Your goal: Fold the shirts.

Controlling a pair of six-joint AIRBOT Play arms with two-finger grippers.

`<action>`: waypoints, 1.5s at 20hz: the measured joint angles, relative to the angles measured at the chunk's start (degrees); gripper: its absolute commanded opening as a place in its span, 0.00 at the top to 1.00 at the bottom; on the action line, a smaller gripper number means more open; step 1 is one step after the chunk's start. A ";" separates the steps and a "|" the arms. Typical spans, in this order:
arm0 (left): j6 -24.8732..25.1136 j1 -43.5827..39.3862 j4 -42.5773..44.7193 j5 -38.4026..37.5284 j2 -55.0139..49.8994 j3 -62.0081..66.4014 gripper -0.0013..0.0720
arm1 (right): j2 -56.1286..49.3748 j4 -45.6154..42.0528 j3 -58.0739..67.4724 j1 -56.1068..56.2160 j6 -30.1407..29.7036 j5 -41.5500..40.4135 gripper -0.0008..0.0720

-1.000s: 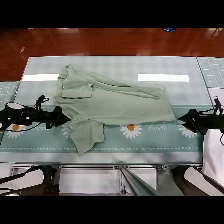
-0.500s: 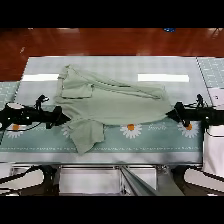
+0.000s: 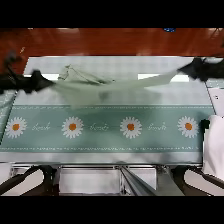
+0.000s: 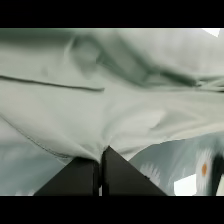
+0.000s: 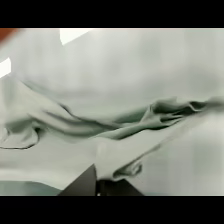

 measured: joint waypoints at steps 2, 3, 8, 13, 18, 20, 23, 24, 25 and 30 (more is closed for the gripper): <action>-0.68 0.02 0.00 0.46 3.56 11.37 0.96 | 3.21 -1.79 11.21 0.15 0.55 0.26 0.96; -1.03 0.00 0.31 1.18 5.27 17.51 0.96 | 4.76 -3.21 16.72 0.17 0.98 0.24 0.96; -4.31 0.02 10.19 3.56 13.22 41.22 0.96 | 13.33 -9.29 34.23 0.22 2.64 -0.61 0.96; -6.88 0.02 22.86 2.56 22.97 48.57 0.96 | 23.39 -16.61 38.47 0.22 5.25 4.59 0.96; -10.27 -2.86 32.09 -0.37 31.89 46.62 0.96 | 31.12 -25.57 38.16 0.28 9.27 12.33 0.96; -11.67 -4.61 35.54 -2.12 34.40 43.43 0.96 | 33.62 -27.58 35.82 0.28 10.60 14.21 0.96; -13.07 -5.99 38.71 -4.39 35.85 35.71 0.96 | 35.95 -28.70 29.31 0.28 12.02 17.11 0.96; -13.40 -6.19 38.91 -4.44 35.74 32.74 0.96 | 36.26 -28.81 26.16 0.28 12.26 17.46 0.96; -13.51 -6.38 38.95 -4.66 35.10 29.29 0.96 | 36.46 -28.85 22.84 0.28 12.46 17.16 0.96; -13.88 -6.73 35.32 -1.55 25.46 15.37 0.96 | 30.64 -26.67 7.65 0.35 10.75 12.00 0.96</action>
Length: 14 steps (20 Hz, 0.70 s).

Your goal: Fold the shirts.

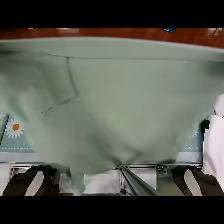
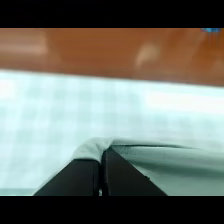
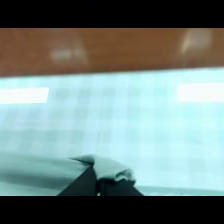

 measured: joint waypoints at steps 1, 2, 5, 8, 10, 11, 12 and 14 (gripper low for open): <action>0.00 -0.09 -1.01 1.33 -3.61 -1.66 0.96 | -2.86 0.83 -1.99 0.11 -0.68 -1.20 0.96; 0.04 -0.22 -1.97 2.36 -7.19 -2.71 0.96 | -6.19 1.07 -3.45 0.46 -1.40 -2.16 0.96; 0.11 -1.07 -4.13 7.72 -19.98 -4.35 0.96 | -17.07 2.08 -5.64 2.91 -2.82 -7.17 0.96; 0.17 -1.75 -7.39 13.60 -32.83 -3.17 0.96 | -28.98 5.03 -6.23 5.60 -3.32 -15.47 0.96; -0.63 -1.97 -9.90 16.31 -40.22 -0.79 0.96 | -36.52 8.28 -5.05 6.47 -3.43 -20.94 0.96; -1.27 -2.03 -10.58 16.96 -43.74 0.79 0.96 | -40.00 9.79 -3.87 6.73 -3.50 -22.73 0.96; -2.01 -2.05 -11.39 17.27 -46.82 2.45 0.96 | -43.28 10.93 -2.43 6.97 -3.52 -23.76 0.96; -3.30 -2.14 -12.44 17.18 -51.34 4.94 0.96 | -49.29 12.57 1.05 7.21 -3.48 -24.72 0.96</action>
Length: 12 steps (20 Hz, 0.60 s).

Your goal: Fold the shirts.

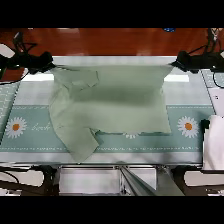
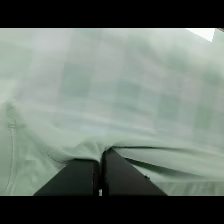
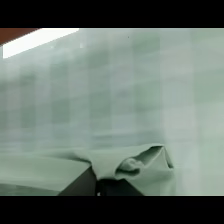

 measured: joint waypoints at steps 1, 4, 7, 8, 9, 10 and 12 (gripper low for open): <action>-0.52 0.00 -0.31 -0.52 -1.46 0.79 0.96 | -2.32 0.44 1.46 0.09 0.09 0.31 0.96; -1.25 0.11 -0.83 -3.63 -3.80 2.16 0.96 | -6.27 1.29 4.20 0.07 0.50 1.92 0.96; -1.75 0.79 -1.16 -8.28 -4.17 2.67 0.96 | -7.30 1.97 5.27 -1.07 0.85 5.64 0.96; -1.66 1.03 -1.22 -10.03 -4.15 2.78 0.96 | -7.26 2.03 5.42 -1.64 0.85 7.26 0.96; -1.01 1.22 -1.22 -12.00 -4.11 2.78 0.96 | -7.02 2.01 5.55 -2.27 0.76 9.33 0.96; 0.04 1.29 -1.20 -13.97 -3.98 2.62 0.96 | -6.82 1.75 5.66 -2.78 0.48 11.28 0.96; 1.73 1.22 -0.48 -17.25 -3.91 1.16 0.96 | -6.60 -0.35 5.27 -3.32 -0.04 15.39 0.96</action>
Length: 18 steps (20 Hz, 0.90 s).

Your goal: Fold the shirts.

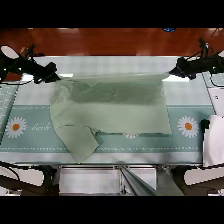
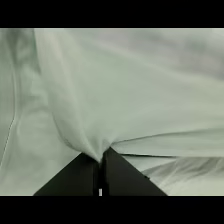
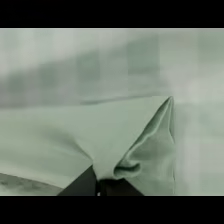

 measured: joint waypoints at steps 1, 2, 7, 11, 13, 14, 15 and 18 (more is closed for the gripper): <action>0.55 -0.09 0.52 -0.85 0.00 -1.20 0.96 | 0.11 -0.83 -0.68 -0.04 -0.31 1.40 0.96; 0.94 -0.26 1.01 -1.09 0.00 -2.84 0.96 | 0.13 -1.64 -1.53 -0.02 -0.63 2.10 0.96; 1.92 -1.05 1.77 2.10 0.02 -9.07 0.96 | -0.42 -3.26 -6.01 1.05 -1.38 1.18 0.96; 2.14 -1.20 1.95 4.42 0.02 -10.43 0.93 | -2.10 -3.61 -7.04 1.64 -1.44 0.61 0.75; 2.27 -1.03 1.99 3.98 0.04 -10.47 0.40 | -2.69 -3.72 -7.21 1.73 -0.42 0.66 0.43; 2.27 -0.66 2.21 2.34 0.07 -10.19 0.29 | -2.73 -3.78 -7.21 1.60 0.11 1.11 0.43; 2.56 -0.02 2.27 0.26 0.31 -9.64 0.29 | -2.51 -3.78 -7.28 1.20 0.57 2.16 0.43; 3.65 3.23 2.93 -6.64 3.23 -8.81 0.29 | 0.26 -5.46 -7.34 -1.79 1.44 5.84 0.43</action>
